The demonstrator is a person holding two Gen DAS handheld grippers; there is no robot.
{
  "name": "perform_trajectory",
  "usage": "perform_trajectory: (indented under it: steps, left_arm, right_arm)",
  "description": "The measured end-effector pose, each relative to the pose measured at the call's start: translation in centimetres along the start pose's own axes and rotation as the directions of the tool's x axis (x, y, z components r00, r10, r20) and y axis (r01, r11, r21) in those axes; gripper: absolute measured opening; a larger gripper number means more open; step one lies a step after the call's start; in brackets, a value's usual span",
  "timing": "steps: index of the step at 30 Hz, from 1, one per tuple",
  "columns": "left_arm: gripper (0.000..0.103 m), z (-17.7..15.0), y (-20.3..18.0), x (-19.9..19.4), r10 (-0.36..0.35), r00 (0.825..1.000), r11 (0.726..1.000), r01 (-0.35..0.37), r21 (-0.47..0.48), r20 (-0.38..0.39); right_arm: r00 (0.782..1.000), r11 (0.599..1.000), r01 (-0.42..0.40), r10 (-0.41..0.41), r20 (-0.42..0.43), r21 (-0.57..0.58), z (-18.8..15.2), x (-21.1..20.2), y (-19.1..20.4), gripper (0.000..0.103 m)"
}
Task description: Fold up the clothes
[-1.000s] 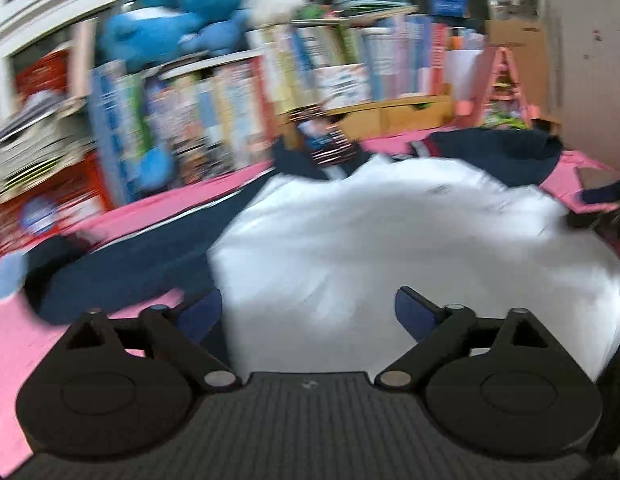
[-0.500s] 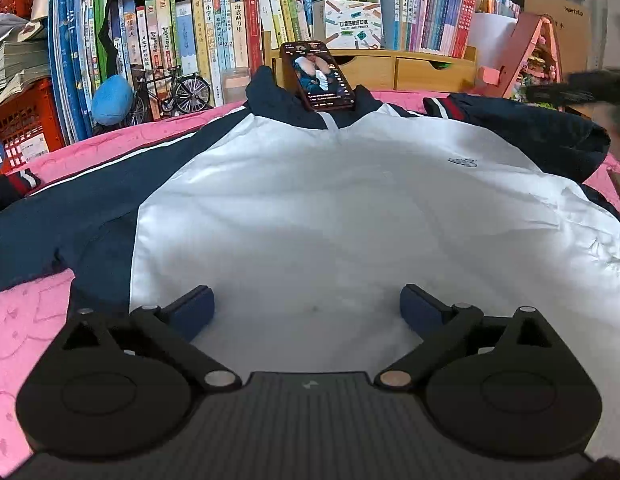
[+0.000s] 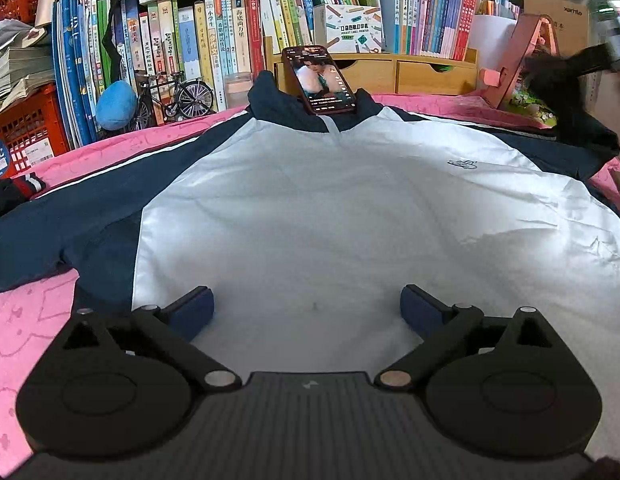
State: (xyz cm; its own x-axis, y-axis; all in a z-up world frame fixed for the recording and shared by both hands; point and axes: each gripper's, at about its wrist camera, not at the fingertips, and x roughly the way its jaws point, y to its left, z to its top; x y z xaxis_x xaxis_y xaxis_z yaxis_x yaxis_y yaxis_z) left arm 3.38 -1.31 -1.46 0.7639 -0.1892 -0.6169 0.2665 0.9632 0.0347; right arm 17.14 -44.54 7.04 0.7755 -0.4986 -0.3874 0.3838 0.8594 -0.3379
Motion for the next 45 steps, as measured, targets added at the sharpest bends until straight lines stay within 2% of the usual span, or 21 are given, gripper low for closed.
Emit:
perform_trajectory:
  steps: [2, 4, 6, 7, 9, 12, 13, 14, 16, 19, 21, 24, 26, 28, 29, 30, 33, 37, 40, 44, 45]
  left_arm:
    - [0.101, 0.0, -0.1, 0.0, -0.001, 1.000, 1.000, 0.001, 0.000, 0.002]
    - [0.101, -0.1, -0.1, -0.1, -0.006, 1.000, 1.000, 0.006, 0.002, 0.004]
    - [0.101, -0.1, -0.1, -0.1, -0.006, 1.000, 1.000, 0.006, 0.004, 0.006]
    - [0.101, -0.1, -0.2, -0.1, -0.005, 1.000, 1.000, 0.005, 0.005, 0.006]
    - [0.101, -0.1, -0.2, -0.1, -0.004, 1.000, 1.000, 0.004, 0.005, 0.007]
    - [0.101, -0.1, -0.1, -0.1, -0.002, 1.000, 1.000, 0.002, 0.004, 0.007]
    - [0.101, -0.1, -0.1, -0.1, -0.001, 1.000, 1.000, 0.001, 0.004, 0.007]
    - [0.101, -0.1, -0.2, -0.1, 0.001, 1.000, 1.000, -0.002, 0.004, 0.007]
    - [0.101, -0.1, -0.2, -0.1, 0.007, 1.000, 1.000, -0.007, 0.001, 0.010]
    - [0.101, -0.2, -0.1, -0.2, 0.017, 1.000, 1.000, -0.017, -0.011, 0.016]
    - [0.101, -0.2, 0.0, -0.3, 0.022, 1.000, 1.000, -0.022, -0.022, 0.018]
    - [0.101, -0.3, 0.3, -0.3, 0.021, 1.000, 0.999, -0.021, -0.044, 0.013]
    - [0.101, -0.3, 0.3, -0.2, 0.022, 1.000, 0.999, -0.022, -0.048, 0.008]
    - [0.101, -0.2, 0.3, -0.2, 0.024, 1.000, 0.999, -0.024, -0.049, 0.004]
    - [0.101, -0.3, 0.3, -0.1, 0.026, 1.000, 0.999, -0.025, -0.047, 0.003]
    - [0.101, -0.3, 0.3, -0.1, 0.026, 1.000, 0.999, -0.026, -0.045, 0.003]
    - [0.101, -0.4, 0.4, -0.1, 0.024, 1.000, 0.999, -0.024, -0.044, 0.002]
    - [0.102, -0.5, 0.7, -0.1, 0.022, 1.000, 0.999, -0.022, -0.045, -0.001]
    - [0.103, -0.5, 0.9, -0.1, 0.019, 1.000, 0.999, -0.020, -0.048, -0.003]
    - [0.103, -0.6, 1.1, -0.2, 0.027, 1.000, 0.998, -0.027, -0.053, 0.000]
    - [0.103, -0.6, 1.1, -0.3, 0.032, 0.999, 0.998, -0.032, -0.055, 0.003]
  right_arm:
    - [0.988, 0.991, 0.137, -0.137, -0.073, -0.004, -0.8, 0.9, -4.0, 0.018]
    - [0.953, 0.968, 0.241, -0.250, -0.172, -0.074, -2.1, 2.0, -6.7, 0.036]
    - [0.961, 0.970, 0.209, -0.227, -0.160, -0.121, -3.7, 0.7, -6.9, 0.085]
    - [0.966, 0.972, 0.188, -0.209, -0.149, -0.140, -4.5, -0.2, -7.0, 0.090]
    - [0.987, 0.985, 0.100, -0.116, -0.109, -0.143, -5.2, -2.7, -6.1, 0.092]
    - [0.987, 0.984, -0.131, 0.118, -0.105, -0.125, -5.5, -6.1, -3.4, 0.089]
    - [0.968, 0.965, -0.234, 0.220, -0.120, -0.117, -5.4, -7.2, -1.9, 0.086]
    - [0.935, 0.933, -0.342, 0.326, -0.143, -0.115, -5.3, -8.4, -0.1, 0.080]
    - [0.849, 0.847, -0.519, 0.495, -0.188, -0.117, -5.6, -10.5, 3.8, 0.073]
    - [0.726, 0.706, -0.686, 0.648, -0.231, -0.176, -6.3, -13.4, 10.0, 0.073]
    - [0.678, 0.630, -0.735, 0.691, -0.251, -0.251, -7.0, -15.2, 13.4, 0.073]
    - [0.660, 0.583, -0.749, 0.697, -0.280, -0.316, -7.7, -16.2, 16.8, 0.073]
    - [0.663, 0.600, -0.749, 0.692, -0.286, -0.281, -7.2, -14.4, 17.2, 0.074]
    - [0.675, 0.644, -0.737, 0.680, -0.288, -0.207, -6.3, -11.6, 17.0, 0.078]
    - [0.688, 0.677, -0.720, 0.665, -0.291, -0.153, -5.8, -9.6, 16.5, 0.081]
    - [0.717, 0.720, -0.685, 0.639, -0.279, -0.111, -5.6, -7.8, 15.8, 0.081]
    - [0.825, 0.855, -0.518, 0.507, -0.251, 0.027, -4.4, -1.9, 13.9, 0.083]
    - [0.815, 0.865, -0.454, 0.500, -0.291, 0.215, -3.1, 0.7, 10.9, 0.073]
    - [0.796, 0.822, -0.562, 0.568, -0.210, 0.093, -3.2, -3.2, 10.6, 0.073]
    - [0.691, 0.672, -0.723, 0.705, -0.163, -0.161, -5.6, -10.5, 11.4, 0.089]
    - [0.685, 0.647, -0.726, 0.712, -0.154, -0.235, -6.4, -11.9, 11.9, 0.094]
